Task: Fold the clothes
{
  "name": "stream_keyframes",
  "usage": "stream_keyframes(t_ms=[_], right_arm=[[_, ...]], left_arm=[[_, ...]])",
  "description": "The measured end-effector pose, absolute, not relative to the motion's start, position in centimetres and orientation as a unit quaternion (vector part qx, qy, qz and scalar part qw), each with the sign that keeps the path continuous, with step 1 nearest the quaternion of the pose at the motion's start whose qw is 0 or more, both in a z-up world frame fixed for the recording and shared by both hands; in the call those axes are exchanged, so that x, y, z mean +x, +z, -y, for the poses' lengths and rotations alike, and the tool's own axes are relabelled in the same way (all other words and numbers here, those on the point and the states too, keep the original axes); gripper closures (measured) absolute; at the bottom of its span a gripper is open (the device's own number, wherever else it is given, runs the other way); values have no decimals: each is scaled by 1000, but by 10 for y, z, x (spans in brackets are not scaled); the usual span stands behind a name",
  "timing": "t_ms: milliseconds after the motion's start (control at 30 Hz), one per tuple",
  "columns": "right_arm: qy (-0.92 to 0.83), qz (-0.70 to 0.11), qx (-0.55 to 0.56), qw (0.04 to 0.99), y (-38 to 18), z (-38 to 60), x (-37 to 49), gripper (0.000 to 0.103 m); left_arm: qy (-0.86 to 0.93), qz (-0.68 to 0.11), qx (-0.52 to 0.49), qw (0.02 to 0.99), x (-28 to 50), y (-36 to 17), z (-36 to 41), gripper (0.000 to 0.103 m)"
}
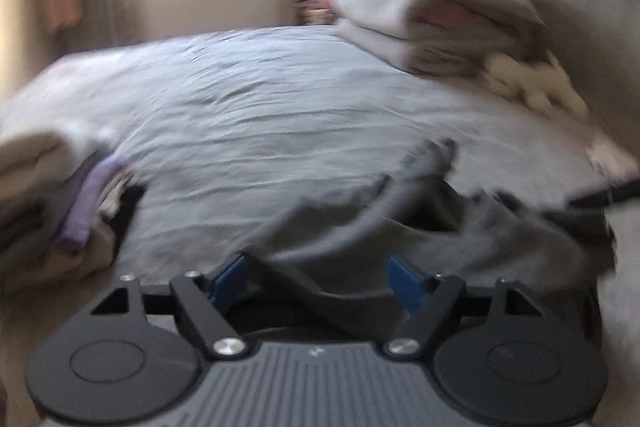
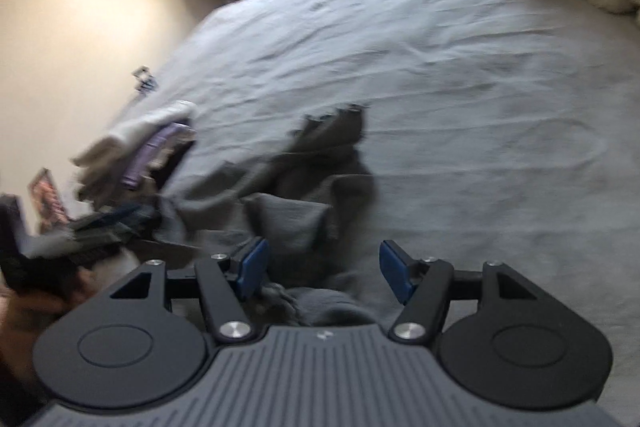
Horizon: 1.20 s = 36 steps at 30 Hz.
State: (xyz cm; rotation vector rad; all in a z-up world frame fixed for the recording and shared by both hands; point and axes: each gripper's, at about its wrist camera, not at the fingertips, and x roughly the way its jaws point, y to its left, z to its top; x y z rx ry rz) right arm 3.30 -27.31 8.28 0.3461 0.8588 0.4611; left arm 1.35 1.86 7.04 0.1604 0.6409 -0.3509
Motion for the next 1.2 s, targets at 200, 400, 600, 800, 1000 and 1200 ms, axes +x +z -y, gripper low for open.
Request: stream_keyframes(t_ms=[200, 400, 600, 800, 1000, 1200], right_arm=[[234, -430, 141, 861, 79, 255, 32, 37], [219, -429, 125, 867, 73, 244, 33, 38], [186, -423, 135, 876, 69, 250, 38, 78], [161, -412, 116, 889, 72, 244, 36, 98], [102, -348, 119, 924, 93, 266, 30, 98], [31, -280, 127, 951, 113, 293, 19, 98]], left_arm=[[-247, -261, 191, 913, -13, 58, 28, 14], [-256, -245, 209, 912, -17, 53, 41, 15], [-279, -267, 183, 904, -15, 50, 49, 103], [-236, -242, 120, 934, -10, 71, 25, 103], [-112, -240, 41, 963, 9, 92, -25, 103], [-95, -267, 20, 959, 16, 89, -39, 101]])
